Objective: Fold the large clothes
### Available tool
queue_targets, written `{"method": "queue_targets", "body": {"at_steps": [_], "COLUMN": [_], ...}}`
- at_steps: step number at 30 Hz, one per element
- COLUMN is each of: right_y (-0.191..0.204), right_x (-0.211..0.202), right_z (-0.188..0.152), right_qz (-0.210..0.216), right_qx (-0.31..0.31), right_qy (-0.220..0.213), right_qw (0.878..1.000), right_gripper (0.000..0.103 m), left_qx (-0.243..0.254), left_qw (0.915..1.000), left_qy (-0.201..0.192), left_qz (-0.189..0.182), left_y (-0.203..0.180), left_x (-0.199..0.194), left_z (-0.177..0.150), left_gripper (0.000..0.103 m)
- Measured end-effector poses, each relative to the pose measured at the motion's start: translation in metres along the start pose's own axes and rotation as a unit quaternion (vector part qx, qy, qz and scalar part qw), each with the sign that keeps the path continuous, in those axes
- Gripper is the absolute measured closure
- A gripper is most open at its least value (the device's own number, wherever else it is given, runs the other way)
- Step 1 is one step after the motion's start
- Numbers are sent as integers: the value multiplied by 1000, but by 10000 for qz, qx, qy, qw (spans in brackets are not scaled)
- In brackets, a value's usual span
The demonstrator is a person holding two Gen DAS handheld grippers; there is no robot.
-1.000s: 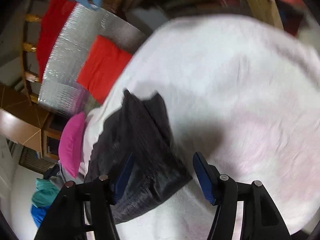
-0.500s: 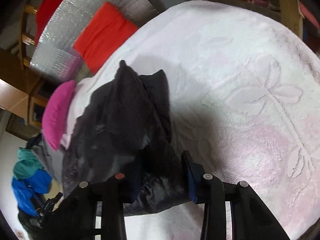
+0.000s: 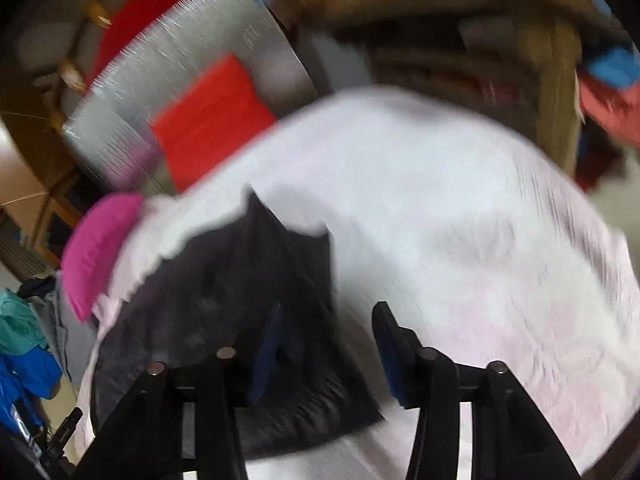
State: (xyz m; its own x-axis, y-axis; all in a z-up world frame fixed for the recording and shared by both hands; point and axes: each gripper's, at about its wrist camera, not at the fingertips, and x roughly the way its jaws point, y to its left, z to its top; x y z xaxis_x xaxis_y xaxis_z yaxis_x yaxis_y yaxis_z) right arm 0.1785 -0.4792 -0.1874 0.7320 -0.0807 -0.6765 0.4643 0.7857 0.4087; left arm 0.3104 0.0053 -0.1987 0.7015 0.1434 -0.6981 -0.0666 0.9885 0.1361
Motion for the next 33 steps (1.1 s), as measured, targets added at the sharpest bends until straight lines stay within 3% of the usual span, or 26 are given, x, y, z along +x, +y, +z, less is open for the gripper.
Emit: {"method": "queue_targets", "body": {"at_steps": [2,3,4,7,13,21,23,29,31,32,33], "right_y": [17,27,34,48,30,26,36,57,64,66,70], "right_x": [-3,-1,3,24,84,93,82,43,26,17,5], "right_z": [1,-1,-2,-8,-9,-5,-5,-9,-12,-16,-19], "right_qz": [190,271,330,486,74,-8,-10,583,1000,1040,943], "right_qx": [-344,-538,-663,-805,-274,-350,-511,-745,-827,-879,-933], "right_qy": [-141,-120,-58,398,1349,1285,1152,622,464,371,163], "right_qw": [9991,9981,9972,9948,9905,9911,9920,9936,9905,9900,9910], "right_gripper": [54,67,71,71,73,76,72,72,59,37,28], "left_qx": [53,69,103,202,309,336,352,359,347,323,283], "left_qw": [9998,9997,9995,9991,9988,9986,9986,9988,9985,9983,9983], "left_qy": [-176,-224,-282,-381,-378,-395,-393,-319,-335,-359,-350], "left_qz": [21,14,8,-14,-23,-48,-38,-106,-260,-331,-369], "left_y": [-3,-5,-8,-15,-26,-34,-35,-37,-34,-33,-32], "left_x": [-6,-5,-6,-8,-8,-10,-10,-9,-13,-18,-22], "left_z": [3,3,5,7,8,5,4,4,5,5,4], "left_gripper": [36,36,36,36,36,36,36,36,36,36,36]}}
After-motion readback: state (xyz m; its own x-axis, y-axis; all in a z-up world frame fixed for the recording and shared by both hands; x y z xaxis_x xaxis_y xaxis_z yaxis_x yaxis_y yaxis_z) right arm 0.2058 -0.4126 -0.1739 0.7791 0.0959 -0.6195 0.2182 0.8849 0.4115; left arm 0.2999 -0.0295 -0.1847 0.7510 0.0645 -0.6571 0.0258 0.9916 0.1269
